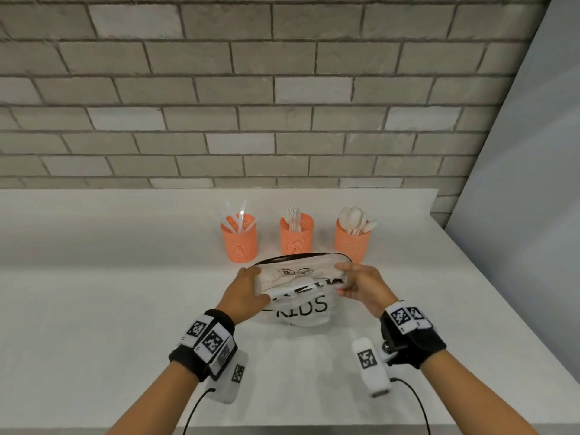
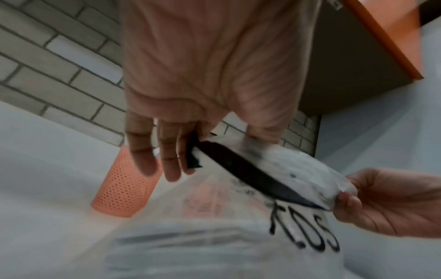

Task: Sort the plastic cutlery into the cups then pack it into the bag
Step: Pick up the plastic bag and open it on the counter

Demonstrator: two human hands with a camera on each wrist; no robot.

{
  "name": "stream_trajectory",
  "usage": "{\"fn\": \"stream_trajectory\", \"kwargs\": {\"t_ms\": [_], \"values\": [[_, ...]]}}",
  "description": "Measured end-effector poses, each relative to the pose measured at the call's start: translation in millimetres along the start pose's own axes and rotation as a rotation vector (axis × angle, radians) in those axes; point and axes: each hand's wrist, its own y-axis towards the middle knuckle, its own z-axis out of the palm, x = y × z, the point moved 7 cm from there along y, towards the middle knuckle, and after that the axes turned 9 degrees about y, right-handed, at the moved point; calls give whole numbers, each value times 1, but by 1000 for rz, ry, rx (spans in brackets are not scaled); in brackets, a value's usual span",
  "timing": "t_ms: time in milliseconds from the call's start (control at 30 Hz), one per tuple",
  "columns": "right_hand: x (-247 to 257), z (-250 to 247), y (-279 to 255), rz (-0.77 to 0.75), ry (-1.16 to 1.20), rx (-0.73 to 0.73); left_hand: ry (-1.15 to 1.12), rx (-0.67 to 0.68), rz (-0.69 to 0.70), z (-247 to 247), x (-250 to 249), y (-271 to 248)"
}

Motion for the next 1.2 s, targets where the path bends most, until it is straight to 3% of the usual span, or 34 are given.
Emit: {"fn": "stream_trajectory", "kwargs": {"t_ms": [67,233,400,467,600,667,733,800,833,933,967,1000,1133,1200], "values": [[1,-1,8,11,-17,11,27,23,9,4,7,-2],[-34,-5,20,43,-135,-117,-14,116,-1,39,27,-11],[-32,12,25,81,-103,8,94,173,-81,38,32,-12],[-23,23,29,48,-248,105,56,320,-103,43,22,-17],[-16,48,31,-125,-612,325,-173,775,-123,76,-30,-53],[-14,41,32,-199,-759,285,-215,901,-95,87,-54,-65],[-11,25,26,-240,-895,198,-237,940,-56,84,-71,-67],[-7,13,6,-281,-1014,135,-171,811,28,65,-80,-55],[-7,9,-7,-303,-1071,108,-86,667,95,49,-83,-43],[-20,1,-42,-301,-1193,46,301,52,309,-14,-97,-1],[-25,1,-52,-299,-1208,28,400,-73,360,-26,-102,9],[-31,1,-58,-297,-1213,3,488,-110,416,-26,-106,19],[-49,0,-70,-223,-1172,-93,905,56,659,23,-109,43],[-60,-2,-68,-166,-1075,-65,1024,104,721,43,-100,50]]}}
